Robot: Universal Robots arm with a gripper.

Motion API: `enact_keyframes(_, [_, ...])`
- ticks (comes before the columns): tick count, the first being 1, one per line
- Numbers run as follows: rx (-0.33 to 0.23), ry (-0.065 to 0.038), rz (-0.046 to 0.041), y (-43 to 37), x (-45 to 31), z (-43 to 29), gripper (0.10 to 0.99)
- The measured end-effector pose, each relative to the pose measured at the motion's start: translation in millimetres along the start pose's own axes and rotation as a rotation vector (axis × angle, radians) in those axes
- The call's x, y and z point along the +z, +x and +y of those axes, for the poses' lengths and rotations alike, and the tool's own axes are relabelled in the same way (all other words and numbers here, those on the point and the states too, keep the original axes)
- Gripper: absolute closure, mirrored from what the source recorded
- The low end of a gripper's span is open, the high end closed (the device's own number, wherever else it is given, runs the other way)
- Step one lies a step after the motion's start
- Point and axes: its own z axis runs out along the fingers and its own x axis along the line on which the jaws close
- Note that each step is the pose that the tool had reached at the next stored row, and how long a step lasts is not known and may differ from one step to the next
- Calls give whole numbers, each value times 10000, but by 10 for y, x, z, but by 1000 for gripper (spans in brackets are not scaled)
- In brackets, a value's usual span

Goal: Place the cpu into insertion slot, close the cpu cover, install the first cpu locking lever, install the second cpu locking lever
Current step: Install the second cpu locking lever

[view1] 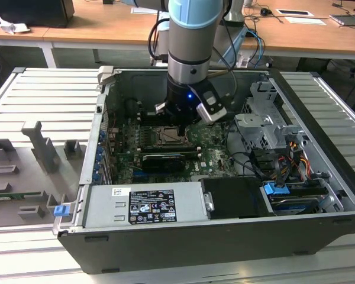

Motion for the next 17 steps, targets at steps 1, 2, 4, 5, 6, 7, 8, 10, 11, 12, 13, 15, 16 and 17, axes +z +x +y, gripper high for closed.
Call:
enact_keyframes(1, [-1, -2, -2, 0, -6, -2, 980])
enact_keyframes(2, [-2, -1, 0, 0, -8, -8, 980])
enact_keyframes(4, [-1, -1, -1, 2, -10, -30, 980])
enact_keyframes(5, [-1, -1, 0, 3, -12, -38, 980])
enact_keyframes(6, [0, -1, 0, 3, -13, -47, 980])
enact_keyframes(7, [0, -1, 0, 4, -13, -55, 980])
enact_keyframes(8, [0, -1, 1, 5, -14, -65, 980])
enact_keyframes(10, [3, -3, 25, 6, -16, -83, 980])
enact_keyframes(11, [4, -5, 39, 7, -18, -99, 980])
enact_keyframes(12, [6, -23, 40, 9, -22, -127, 980])
enact_keyframes(13, [7, -69, 36, 11, -25, -157, 980])
enact_keyframes(15, [9, -219, 25, 15, -31, -202, 980])
enact_keyframes(16, [11, -362, 14, 17, -31, -214, 980])
enact_keyframes(17, [14, -489, 3, 22, -30, -221, 980])
